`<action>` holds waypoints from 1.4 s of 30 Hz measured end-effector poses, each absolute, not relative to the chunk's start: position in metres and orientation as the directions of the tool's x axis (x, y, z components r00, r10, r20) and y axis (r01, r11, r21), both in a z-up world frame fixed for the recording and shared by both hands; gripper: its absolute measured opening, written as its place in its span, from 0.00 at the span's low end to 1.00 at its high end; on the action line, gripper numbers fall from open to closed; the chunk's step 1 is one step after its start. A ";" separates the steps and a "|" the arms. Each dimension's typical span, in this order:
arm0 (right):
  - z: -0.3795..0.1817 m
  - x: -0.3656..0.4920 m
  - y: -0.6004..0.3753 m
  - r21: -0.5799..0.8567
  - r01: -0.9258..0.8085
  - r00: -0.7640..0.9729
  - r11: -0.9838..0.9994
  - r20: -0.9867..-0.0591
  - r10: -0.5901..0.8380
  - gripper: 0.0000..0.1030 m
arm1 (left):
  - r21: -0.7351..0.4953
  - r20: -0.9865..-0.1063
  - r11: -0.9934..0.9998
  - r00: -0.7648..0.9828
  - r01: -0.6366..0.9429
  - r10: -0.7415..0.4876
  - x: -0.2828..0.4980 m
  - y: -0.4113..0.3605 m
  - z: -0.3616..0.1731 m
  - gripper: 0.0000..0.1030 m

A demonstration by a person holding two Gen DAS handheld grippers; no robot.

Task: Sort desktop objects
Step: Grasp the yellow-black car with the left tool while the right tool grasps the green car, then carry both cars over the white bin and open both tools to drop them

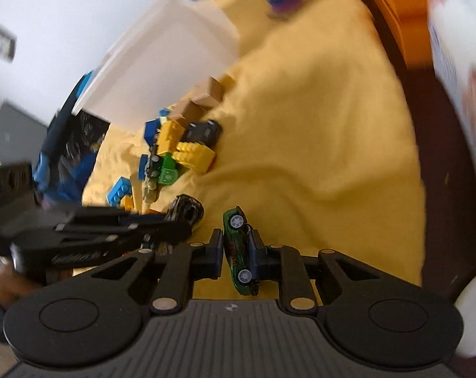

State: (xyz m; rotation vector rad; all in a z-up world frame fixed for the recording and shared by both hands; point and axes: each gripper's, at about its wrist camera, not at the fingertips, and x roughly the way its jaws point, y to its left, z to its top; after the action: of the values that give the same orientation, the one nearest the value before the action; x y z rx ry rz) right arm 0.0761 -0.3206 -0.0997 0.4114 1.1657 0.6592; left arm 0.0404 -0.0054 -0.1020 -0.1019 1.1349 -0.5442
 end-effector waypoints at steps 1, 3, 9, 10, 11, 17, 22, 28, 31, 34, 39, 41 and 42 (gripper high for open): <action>-0.101 0.076 -0.320 0.617 -0.255 0.248 0.744 -0.702 0.667 0.19 | -0.288 -0.845 0.882 0.334 0.373 -0.417 0.037 -0.006 -0.100 0.29; -0.098 0.075 -0.317 0.577 -0.263 0.274 0.773 -0.723 0.634 0.25 | -0.166 -0.847 0.892 0.402 0.421 -0.347 0.028 -0.010 -0.089 0.34; -0.078 0.064 -0.302 0.349 -0.371 0.373 0.860 -0.792 0.483 0.33 | -0.041 -0.819 0.870 0.482 0.492 -0.312 0.012 -0.022 -0.071 0.43; -0.075 0.062 -0.300 0.332 -0.379 0.380 0.864 -0.795 0.472 0.34 | -0.031 -0.818 0.869 0.488 0.493 -0.306 0.010 -0.024 -0.071 0.44; -0.071 0.059 -0.297 0.311 -0.393 0.389 0.865 -0.796 0.463 0.39 | -0.013 -0.818 0.868 0.494 0.496 -0.295 0.010 -0.026 -0.073 0.45; -0.071 0.040 -0.278 0.118 -0.459 0.473 0.880 -0.806 0.355 0.45 | 0.012 -0.868 0.873 0.438 0.488 -0.233 0.013 -0.036 -0.101 0.44; -0.091 0.027 -0.264 0.007 -0.514 0.484 0.858 -0.823 0.297 0.37 | -0.001 -0.866 0.878 0.439 0.478 -0.240 0.009 -0.031 -0.106 0.32; -0.082 0.031 -0.261 0.007 -0.526 0.478 0.850 -0.825 0.302 0.32 | -0.029 -0.829 0.896 0.490 0.442 -0.269 0.012 -0.015 -0.082 0.32; -0.061 0.036 -0.256 0.014 -0.528 0.517 0.849 -0.788 0.335 0.32 | -0.002 -0.777 0.908 0.571 0.419 -0.265 0.018 -0.004 -0.049 0.32; -0.032 0.048 -0.247 0.000 -0.545 0.572 0.838 -0.731 0.372 0.32 | 0.013 -0.720 0.925 0.645 0.379 -0.254 0.032 0.008 -0.013 0.32; 0.023 0.085 -0.224 -0.032 -0.574 0.658 0.818 -0.612 0.439 0.32 | 0.064 -0.614 0.955 0.766 0.289 -0.191 0.071 0.039 0.042 0.32; 0.043 0.102 -0.212 -0.021 -0.581 0.676 0.814 -0.571 0.467 0.32 | 0.084 -0.600 0.962 0.784 0.262 -0.161 0.091 0.048 0.054 0.32; 0.052 0.111 -0.206 -0.015 -0.584 0.681 0.811 -0.554 0.480 0.32 | 0.099 -0.587 0.965 0.797 0.243 -0.141 0.101 0.054 0.058 0.32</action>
State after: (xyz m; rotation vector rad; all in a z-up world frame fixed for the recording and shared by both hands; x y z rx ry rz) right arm 0.1106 -0.2056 0.0519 -0.1974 0.5629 0.6015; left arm 0.1013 0.0540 0.0584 0.1725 0.6150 -0.2072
